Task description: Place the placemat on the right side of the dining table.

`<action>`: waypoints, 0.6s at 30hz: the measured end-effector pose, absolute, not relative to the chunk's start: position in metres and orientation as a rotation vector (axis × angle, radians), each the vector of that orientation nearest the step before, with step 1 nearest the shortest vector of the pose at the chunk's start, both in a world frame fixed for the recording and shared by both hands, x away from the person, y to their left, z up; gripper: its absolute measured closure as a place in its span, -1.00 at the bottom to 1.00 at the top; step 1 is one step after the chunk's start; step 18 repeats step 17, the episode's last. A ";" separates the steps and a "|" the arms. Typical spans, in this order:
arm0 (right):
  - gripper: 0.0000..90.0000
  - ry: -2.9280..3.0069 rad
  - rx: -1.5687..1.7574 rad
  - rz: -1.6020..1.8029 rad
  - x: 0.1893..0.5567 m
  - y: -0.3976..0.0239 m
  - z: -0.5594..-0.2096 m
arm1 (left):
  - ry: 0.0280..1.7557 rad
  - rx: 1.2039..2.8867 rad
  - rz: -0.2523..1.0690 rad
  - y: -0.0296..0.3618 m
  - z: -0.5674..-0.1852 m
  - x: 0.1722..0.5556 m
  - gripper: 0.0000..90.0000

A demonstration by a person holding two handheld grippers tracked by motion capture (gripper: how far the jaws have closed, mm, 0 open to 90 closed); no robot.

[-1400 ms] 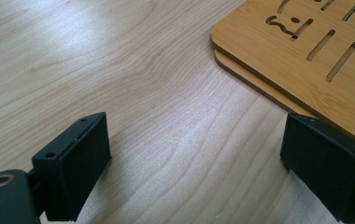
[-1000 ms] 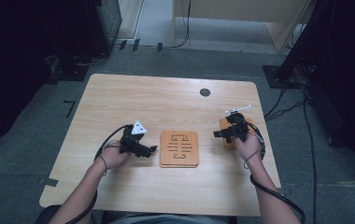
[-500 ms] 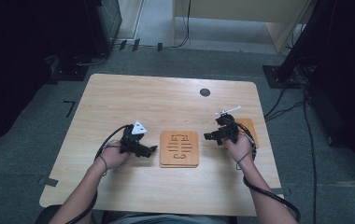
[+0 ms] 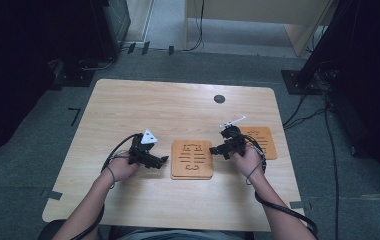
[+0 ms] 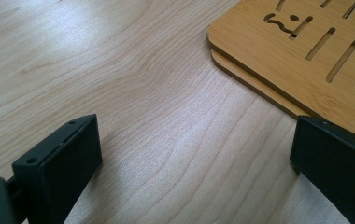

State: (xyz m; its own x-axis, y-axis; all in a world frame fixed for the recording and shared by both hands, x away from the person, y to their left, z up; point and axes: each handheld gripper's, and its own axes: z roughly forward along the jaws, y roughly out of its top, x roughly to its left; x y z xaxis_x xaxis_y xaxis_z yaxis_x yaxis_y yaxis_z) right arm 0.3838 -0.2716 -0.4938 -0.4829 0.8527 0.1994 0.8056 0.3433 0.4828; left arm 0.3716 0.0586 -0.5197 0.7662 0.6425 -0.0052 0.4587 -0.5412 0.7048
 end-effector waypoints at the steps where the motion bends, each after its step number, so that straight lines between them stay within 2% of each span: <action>1: -0.55 2.496 1.552 0.823 0.383 -0.270 -0.494 | 0.818 2.240 0.330 0.059 -0.520 0.372 -0.97; 5: -0.69 2.496 1.498 0.844 0.381 -0.263 -0.497 | 0.819 2.238 0.330 0.058 -0.520 0.372 -0.97; 9: -0.74 2.463 1.488 0.830 0.378 -0.257 -0.499 | 0.819 2.238 0.330 0.058 -0.520 0.372 -0.97; 13: -0.94 2.466 1.476 0.895 0.376 -0.257 -0.503 | 0.820 2.237 0.330 0.058 -0.520 0.372 -0.97; 18: -0.96 2.444 1.464 0.898 0.373 -0.256 -0.505 | 0.820 2.238 0.330 0.058 -0.520 0.372 -0.97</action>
